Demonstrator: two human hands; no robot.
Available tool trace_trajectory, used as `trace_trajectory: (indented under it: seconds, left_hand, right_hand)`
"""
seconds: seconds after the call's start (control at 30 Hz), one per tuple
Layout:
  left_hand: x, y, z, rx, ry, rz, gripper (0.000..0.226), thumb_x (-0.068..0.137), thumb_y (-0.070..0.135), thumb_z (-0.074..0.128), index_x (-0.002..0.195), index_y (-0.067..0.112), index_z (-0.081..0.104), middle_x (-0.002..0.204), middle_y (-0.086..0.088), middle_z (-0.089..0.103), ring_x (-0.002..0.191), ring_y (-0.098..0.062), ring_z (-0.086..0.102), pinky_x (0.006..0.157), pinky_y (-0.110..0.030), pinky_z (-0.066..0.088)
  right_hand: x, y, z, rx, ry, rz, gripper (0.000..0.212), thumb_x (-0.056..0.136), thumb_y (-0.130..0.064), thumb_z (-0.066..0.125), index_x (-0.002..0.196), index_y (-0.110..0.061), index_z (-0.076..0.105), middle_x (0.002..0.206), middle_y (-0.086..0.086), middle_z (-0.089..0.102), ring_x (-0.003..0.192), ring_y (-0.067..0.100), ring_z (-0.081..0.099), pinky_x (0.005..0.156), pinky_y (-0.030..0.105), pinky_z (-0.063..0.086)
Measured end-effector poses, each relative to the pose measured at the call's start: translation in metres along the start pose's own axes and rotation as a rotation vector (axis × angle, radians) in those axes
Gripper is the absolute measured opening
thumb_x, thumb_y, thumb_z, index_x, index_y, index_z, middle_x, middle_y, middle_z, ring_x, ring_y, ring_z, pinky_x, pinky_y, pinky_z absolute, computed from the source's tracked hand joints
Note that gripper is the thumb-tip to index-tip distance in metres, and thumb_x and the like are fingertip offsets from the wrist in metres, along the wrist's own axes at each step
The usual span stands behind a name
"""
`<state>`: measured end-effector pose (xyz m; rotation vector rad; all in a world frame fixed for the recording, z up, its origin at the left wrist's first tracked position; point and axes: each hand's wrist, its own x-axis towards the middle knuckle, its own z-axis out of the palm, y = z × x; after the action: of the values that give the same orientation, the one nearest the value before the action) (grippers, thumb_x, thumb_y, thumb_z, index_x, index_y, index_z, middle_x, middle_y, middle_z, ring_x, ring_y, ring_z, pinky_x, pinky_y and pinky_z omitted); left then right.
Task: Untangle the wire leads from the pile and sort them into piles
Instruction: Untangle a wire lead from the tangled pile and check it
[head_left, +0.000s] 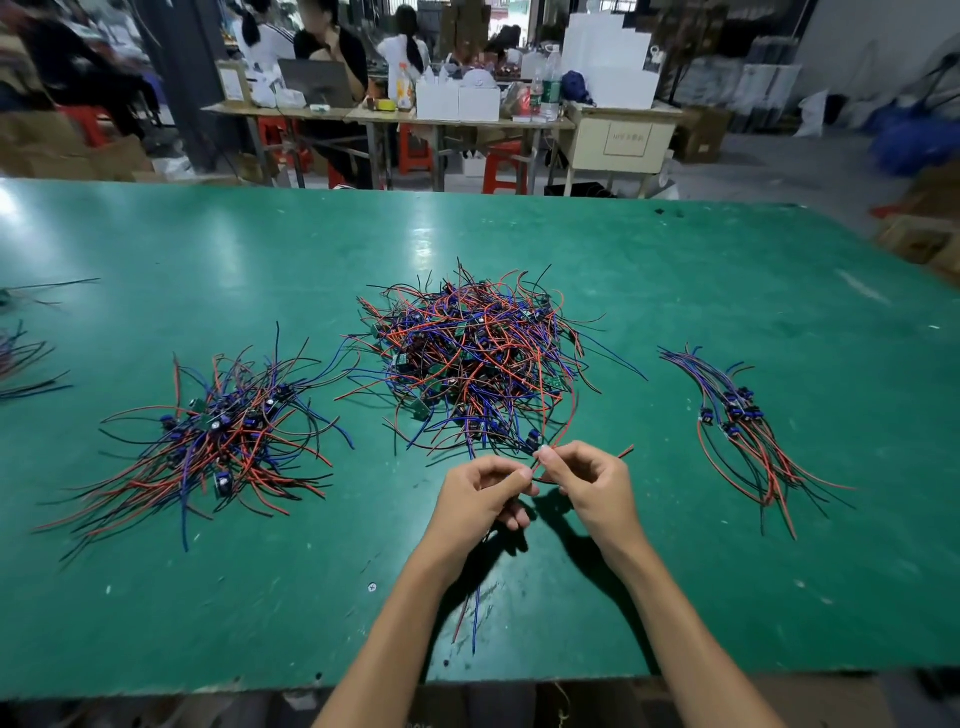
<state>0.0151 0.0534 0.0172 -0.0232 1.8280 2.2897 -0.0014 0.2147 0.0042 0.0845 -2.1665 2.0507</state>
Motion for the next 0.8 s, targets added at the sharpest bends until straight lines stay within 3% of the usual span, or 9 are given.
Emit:
trace_trajectory:
  seconds: [0.17, 0.37, 0.5, 0.63, 0.73, 0.8]
  left_hand:
    - [-0.002, 0.005, -0.004, -0.067, -0.031, -0.074, 0.010, 0.095, 0.009, 0.065, 0.095, 0.001, 0.070, 0.072, -0.013, 0.065, 0.057, -0.023, 0.067, 0.051, -0.022, 0.051]
    - [-0.001, 0.009, -0.008, -0.156, -0.022, -0.089, 0.020, 0.098, 0.012, 0.060, 0.093, 0.000, 0.076, 0.062, -0.005, 0.054, 0.050, -0.018, 0.061, 0.042, -0.020, 0.044]
    - [0.000, 0.003, -0.003, -0.092, 0.066, -0.012, 0.016, 0.097, 0.008, 0.061, 0.091, -0.003, 0.070, 0.053, -0.002, 0.048, 0.039, -0.014, 0.048, 0.032, -0.019, 0.033]
    - [0.003, -0.002, -0.003, -0.006, 0.078, 0.029, 0.017, 0.099, 0.010, 0.060, 0.083, 0.008, 0.067, 0.051, 0.006, 0.045, 0.037, -0.008, 0.035, 0.036, -0.013, 0.022]
    - [0.004, -0.003, -0.002, 0.037, 0.084, 0.079, 0.033, 0.100, 0.008, 0.059, 0.067, 0.014, 0.059, 0.075, 0.009, 0.070, 0.036, -0.006, 0.033, 0.036, -0.014, 0.024]
    - [0.003, -0.005, -0.001, 0.077, 0.104, 0.092, 0.035, 0.100, 0.008, 0.059, 0.065, 0.015, 0.056, 0.076, 0.005, 0.071, 0.036, -0.006, 0.033, 0.035, -0.015, 0.024]
  right_hand:
    - [0.003, -0.012, 0.006, 0.035, -0.052, 0.017, 0.024, 0.082, -0.034, 0.075, 0.080, -0.011, 0.077, 0.075, 0.008, 0.073, 0.071, 0.011, 0.062, 0.070, 0.023, 0.051]
    - [0.000, -0.017, 0.021, 0.096, -0.070, 0.020, 0.016, 0.087, -0.027, 0.074, 0.083, -0.011, 0.078, 0.077, 0.003, 0.077, 0.076, 0.012, 0.073, 0.075, 0.019, 0.055]
    - [-0.004, -0.009, 0.029, -0.008, -0.073, 0.032, 0.021, 0.099, -0.029, 0.063, 0.092, -0.023, 0.082, 0.089, -0.001, 0.078, 0.090, 0.016, 0.072, 0.088, 0.037, 0.055]
    - [-0.008, -0.009, 0.035, -0.042, -0.097, 0.028, 0.025, 0.093, -0.031, 0.054, 0.093, -0.025, 0.079, 0.096, 0.001, 0.077, 0.094, 0.020, 0.069, 0.090, 0.046, 0.053]
    - [-0.007, -0.008, 0.042, -0.063, -0.061, 0.034, 0.023, 0.095, -0.021, 0.054, 0.089, -0.023, 0.076, 0.093, -0.002, 0.077, 0.096, 0.020, 0.071, 0.091, 0.041, 0.054]
    - [-0.004, -0.006, 0.048, -0.095, 0.012, 0.074, 0.027, 0.097, -0.014, 0.053, 0.082, -0.024, 0.074, 0.085, -0.006, 0.075, 0.087, 0.009, 0.069, 0.080, 0.024, 0.054]
